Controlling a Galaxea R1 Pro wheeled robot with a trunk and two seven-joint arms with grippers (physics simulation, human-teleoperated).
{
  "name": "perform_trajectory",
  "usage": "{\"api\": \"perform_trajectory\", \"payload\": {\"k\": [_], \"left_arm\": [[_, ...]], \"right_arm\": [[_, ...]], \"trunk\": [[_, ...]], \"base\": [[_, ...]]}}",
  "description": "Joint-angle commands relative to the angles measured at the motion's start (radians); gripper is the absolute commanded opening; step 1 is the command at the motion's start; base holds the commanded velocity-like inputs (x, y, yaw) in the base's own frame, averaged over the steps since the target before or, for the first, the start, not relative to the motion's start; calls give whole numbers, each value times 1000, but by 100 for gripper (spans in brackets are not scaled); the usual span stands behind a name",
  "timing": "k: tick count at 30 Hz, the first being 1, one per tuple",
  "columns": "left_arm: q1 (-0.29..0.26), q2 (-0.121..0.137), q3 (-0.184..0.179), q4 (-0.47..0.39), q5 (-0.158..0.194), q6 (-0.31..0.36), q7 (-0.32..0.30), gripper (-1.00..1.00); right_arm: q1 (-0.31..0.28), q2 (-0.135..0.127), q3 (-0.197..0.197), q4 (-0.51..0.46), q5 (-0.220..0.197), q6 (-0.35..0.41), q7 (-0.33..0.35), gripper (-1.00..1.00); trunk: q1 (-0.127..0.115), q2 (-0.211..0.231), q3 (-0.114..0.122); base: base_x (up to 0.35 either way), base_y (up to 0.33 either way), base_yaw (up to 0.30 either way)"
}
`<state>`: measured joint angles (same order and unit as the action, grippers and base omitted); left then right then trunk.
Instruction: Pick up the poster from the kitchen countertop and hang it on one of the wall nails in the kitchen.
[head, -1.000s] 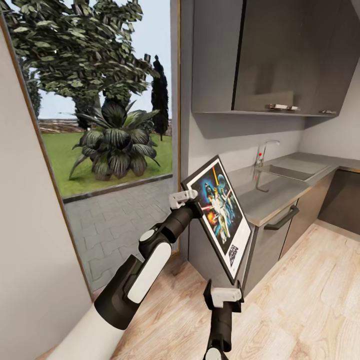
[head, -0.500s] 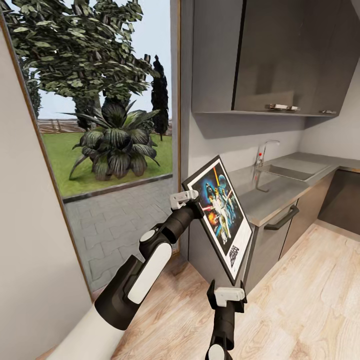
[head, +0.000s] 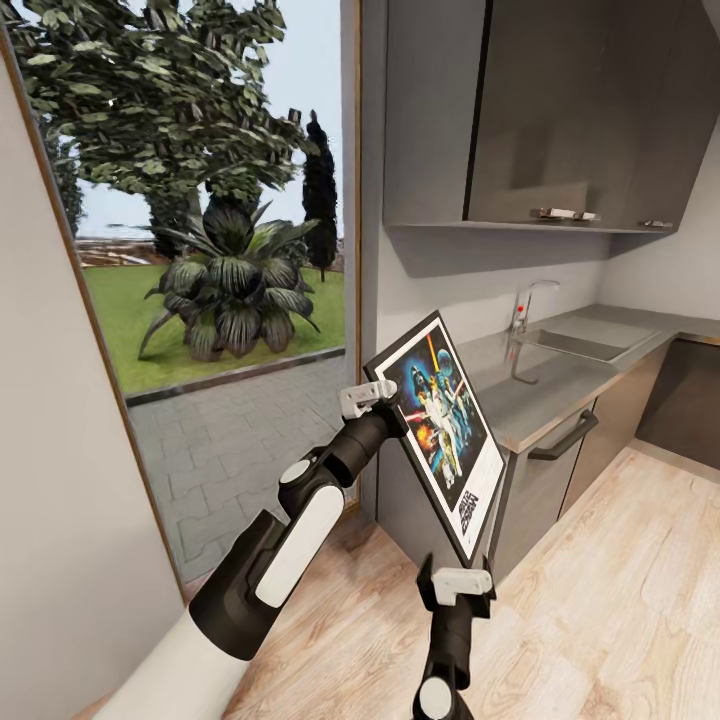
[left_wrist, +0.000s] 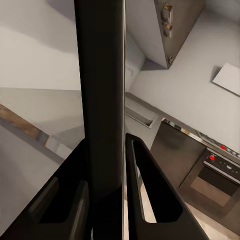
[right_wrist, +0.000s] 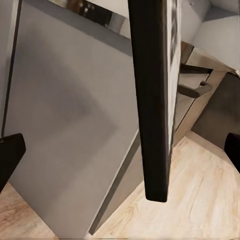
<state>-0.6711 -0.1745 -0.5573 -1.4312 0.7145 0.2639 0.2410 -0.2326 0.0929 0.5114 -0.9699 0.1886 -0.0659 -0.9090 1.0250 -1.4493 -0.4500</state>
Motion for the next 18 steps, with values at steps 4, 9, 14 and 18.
{"api": "perform_trajectory", "payload": {"k": [4,9,14,18], "left_arm": [[-1,0,0,-2,8,3,9,-100],[-1,0,0,-2,8,3,9,-100],[-1,0,0,-2,8,4,9,-100],[-1,0,0,-1,8,4,9,-100]], "right_arm": [[-5,-10,1,2,-38,-5,-3,100],[-7,-14,1,2,-50,-5,-2,100],[-6,-15,1,3,-52,-6,-2,100],[-6,-15,1,3,-52,-6,-2,-100]], "trunk": [[0,-1,-1],[0,-1,-1],[0,-1,-1],[0,-1,-1]], "base": [[0,0,0],[0,0,0],[0,0,0],[0,0,0]]}}
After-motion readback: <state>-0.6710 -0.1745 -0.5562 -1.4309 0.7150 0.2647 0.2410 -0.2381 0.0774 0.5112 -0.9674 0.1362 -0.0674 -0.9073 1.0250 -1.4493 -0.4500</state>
